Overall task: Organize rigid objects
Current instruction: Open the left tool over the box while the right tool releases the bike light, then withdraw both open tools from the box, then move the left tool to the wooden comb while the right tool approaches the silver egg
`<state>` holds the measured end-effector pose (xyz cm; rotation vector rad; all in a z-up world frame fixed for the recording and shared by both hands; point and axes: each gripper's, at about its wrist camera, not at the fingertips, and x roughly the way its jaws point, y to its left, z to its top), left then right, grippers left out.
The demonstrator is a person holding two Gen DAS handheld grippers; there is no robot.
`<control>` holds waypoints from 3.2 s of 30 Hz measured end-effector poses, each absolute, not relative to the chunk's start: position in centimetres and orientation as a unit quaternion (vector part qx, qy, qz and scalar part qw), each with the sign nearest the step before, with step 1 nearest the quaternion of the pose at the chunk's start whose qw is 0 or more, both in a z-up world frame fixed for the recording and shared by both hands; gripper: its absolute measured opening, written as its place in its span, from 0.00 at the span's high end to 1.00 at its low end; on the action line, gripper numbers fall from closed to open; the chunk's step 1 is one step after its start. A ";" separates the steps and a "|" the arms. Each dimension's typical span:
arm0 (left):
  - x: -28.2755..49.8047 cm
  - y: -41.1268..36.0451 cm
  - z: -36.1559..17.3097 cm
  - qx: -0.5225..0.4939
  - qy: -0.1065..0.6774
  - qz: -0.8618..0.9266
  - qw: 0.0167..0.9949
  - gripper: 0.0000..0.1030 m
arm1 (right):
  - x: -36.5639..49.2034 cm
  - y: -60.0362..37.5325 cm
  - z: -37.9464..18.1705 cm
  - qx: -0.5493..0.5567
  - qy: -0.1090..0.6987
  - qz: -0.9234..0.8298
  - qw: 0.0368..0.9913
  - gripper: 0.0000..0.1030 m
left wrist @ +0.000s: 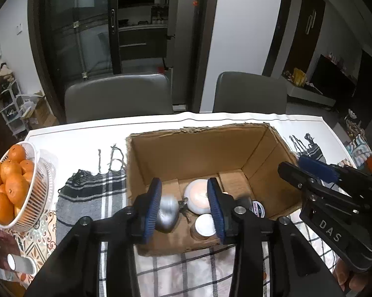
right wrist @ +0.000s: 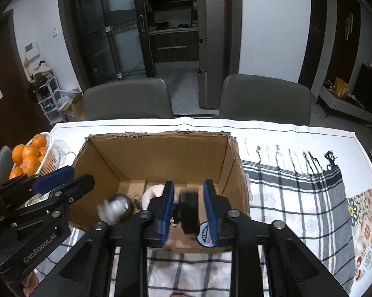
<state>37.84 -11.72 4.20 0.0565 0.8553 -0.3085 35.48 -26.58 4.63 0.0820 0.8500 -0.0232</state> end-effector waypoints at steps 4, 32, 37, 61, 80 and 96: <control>36.7 -11.3 4.6 0.030 0.401 -0.142 0.905 0.52 | 34.5 -26.5 5.2 0.036 0.400 -0.026 0.915 0.52; 22.4 -9.0 5.6 0.035 0.310 -0.159 0.937 0.12 | 17.8 -25.1 7.3 0.039 0.311 -0.143 0.939 0.19; 20.7 -8.8 4.9 0.044 0.306 -0.168 0.936 0.11 | 15.6 -24.4 6.8 0.037 0.306 -0.156 0.938 0.14; 19.4 -10.5 -3.0 0.065 0.367 -0.196 0.907 0.11 | 11.3 -25.8 -2.6 0.095 0.358 -0.191 0.909 0.11; 23.1 -16.4 -8.4 0.074 0.460 -0.285 0.838 0.11 | 13.2 -27.2 -8.9 0.126 0.418 -0.170 0.883 0.11; 25.0 -20.5 -11.8 0.088 0.494 -0.275 0.820 0.11 | 14.8 -28.3 -11.0 0.119 0.437 -0.163 0.876 0.13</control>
